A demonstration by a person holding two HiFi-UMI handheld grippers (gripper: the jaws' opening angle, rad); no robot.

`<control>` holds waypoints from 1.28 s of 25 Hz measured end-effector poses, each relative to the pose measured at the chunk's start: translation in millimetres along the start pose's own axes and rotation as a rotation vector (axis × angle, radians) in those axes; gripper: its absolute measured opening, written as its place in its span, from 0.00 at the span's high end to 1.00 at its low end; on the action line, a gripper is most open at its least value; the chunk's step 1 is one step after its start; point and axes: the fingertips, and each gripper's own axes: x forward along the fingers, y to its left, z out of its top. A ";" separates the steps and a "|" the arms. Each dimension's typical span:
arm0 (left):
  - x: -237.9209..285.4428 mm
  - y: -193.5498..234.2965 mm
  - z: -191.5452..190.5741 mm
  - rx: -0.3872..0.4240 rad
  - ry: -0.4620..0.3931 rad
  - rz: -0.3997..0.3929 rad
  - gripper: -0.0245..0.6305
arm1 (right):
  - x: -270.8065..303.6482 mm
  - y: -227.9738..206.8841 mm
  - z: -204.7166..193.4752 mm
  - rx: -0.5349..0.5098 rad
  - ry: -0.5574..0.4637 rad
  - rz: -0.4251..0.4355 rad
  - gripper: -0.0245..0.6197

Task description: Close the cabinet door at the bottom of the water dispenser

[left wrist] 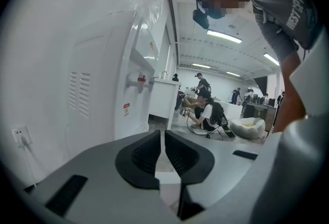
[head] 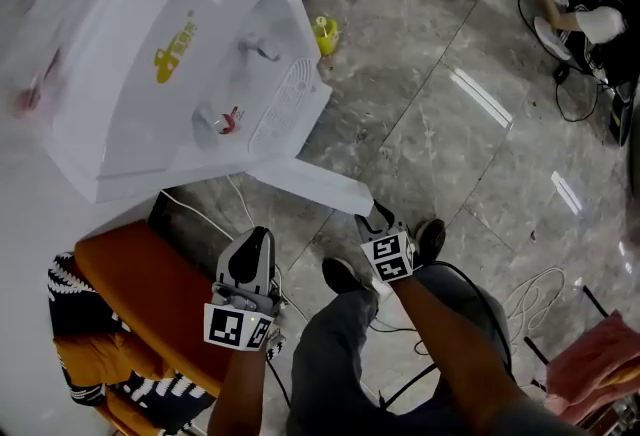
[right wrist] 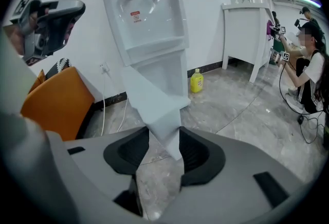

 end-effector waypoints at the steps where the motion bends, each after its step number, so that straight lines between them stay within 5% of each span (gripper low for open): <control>1: 1.4 0.5 -1.4 -0.005 -0.002 0.003 0.91 | 2.3 -6.9 4.1 -0.001 -0.007 -0.006 0.65; 19: 14.7 24.9 12.3 -0.041 -0.033 0.120 0.91 | 83.1 -119.6 149.1 -0.084 -0.137 -0.084 0.74; 32: 18.1 27.2 27.2 -0.033 -0.066 0.171 0.91 | 160.8 -116.2 243.8 -0.201 -0.195 -0.006 0.76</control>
